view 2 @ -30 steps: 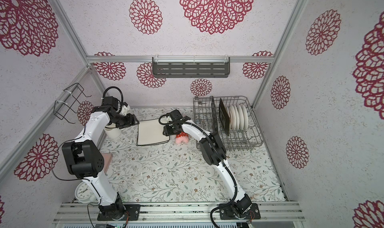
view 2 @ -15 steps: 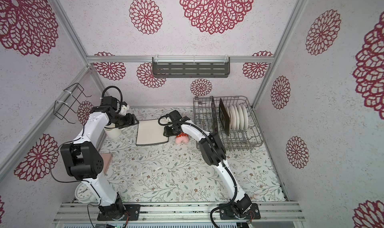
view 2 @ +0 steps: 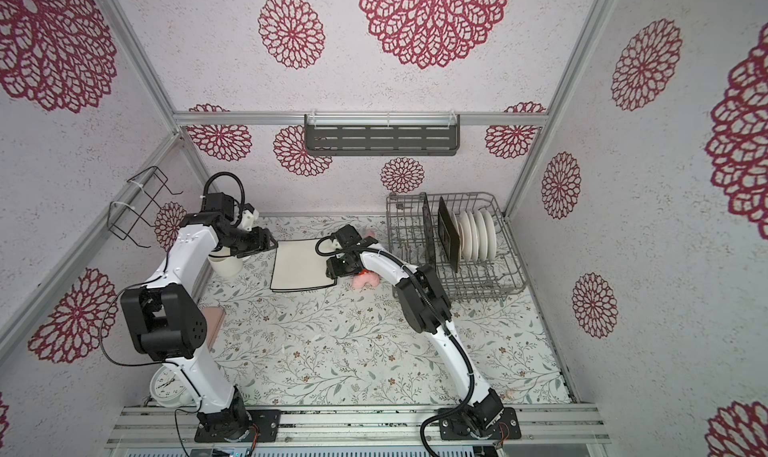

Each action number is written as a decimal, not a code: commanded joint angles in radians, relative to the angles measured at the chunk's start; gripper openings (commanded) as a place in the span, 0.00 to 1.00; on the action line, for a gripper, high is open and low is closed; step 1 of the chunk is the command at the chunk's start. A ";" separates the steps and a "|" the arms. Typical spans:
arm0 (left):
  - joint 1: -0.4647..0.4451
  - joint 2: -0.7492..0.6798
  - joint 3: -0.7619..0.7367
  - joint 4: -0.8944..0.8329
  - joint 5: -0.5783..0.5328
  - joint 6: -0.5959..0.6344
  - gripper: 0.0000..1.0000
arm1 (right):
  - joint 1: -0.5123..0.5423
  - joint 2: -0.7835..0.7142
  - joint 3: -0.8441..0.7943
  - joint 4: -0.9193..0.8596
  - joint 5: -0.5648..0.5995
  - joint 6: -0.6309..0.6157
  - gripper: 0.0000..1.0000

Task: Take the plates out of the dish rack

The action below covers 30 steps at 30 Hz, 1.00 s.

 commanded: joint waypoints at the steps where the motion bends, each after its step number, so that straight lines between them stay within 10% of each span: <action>1: -0.002 -0.054 -0.004 0.016 0.016 0.019 0.69 | -0.020 -0.130 -0.021 0.011 0.080 -0.038 0.62; 17: -0.079 -0.152 -0.002 0.033 0.062 0.057 0.71 | -0.044 -0.493 -0.111 0.018 0.321 -0.289 0.77; 30: -0.115 -0.246 -0.007 0.057 0.114 0.065 0.75 | -0.061 -0.972 -0.659 0.477 0.598 -0.455 0.82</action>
